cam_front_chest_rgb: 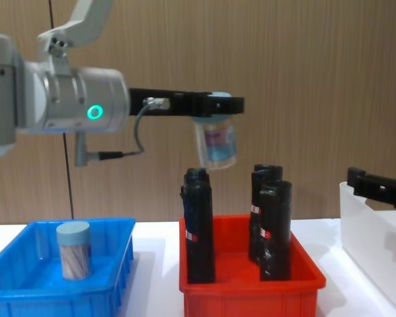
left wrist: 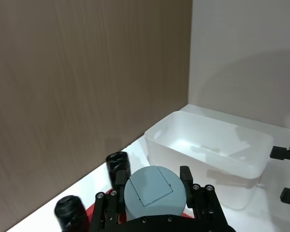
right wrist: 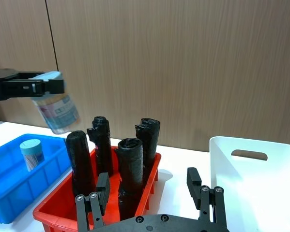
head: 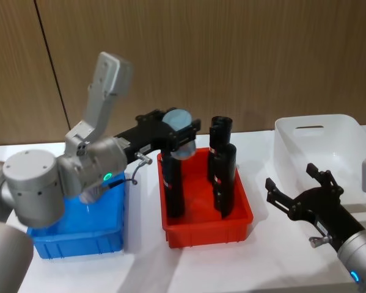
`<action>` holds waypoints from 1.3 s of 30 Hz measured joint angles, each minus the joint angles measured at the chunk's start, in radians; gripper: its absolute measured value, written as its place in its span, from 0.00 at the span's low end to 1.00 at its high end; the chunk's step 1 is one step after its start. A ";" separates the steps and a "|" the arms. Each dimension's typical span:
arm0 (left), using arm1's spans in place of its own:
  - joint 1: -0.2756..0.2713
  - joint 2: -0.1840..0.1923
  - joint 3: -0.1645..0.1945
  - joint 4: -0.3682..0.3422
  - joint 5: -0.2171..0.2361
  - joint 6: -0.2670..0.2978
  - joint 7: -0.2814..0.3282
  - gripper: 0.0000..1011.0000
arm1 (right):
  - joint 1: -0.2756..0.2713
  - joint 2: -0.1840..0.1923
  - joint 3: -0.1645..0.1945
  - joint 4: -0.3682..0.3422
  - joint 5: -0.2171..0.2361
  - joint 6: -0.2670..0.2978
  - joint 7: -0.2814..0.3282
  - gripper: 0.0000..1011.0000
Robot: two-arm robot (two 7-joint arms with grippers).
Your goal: Pick the cotton swabs from the blue box and place them into the white box.
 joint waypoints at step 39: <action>-0.158 -0.091 0.045 0.149 0.050 0.104 -0.142 0.67 | 0.020 -0.007 -0.002 0.005 -0.013 0.025 0.031 0.99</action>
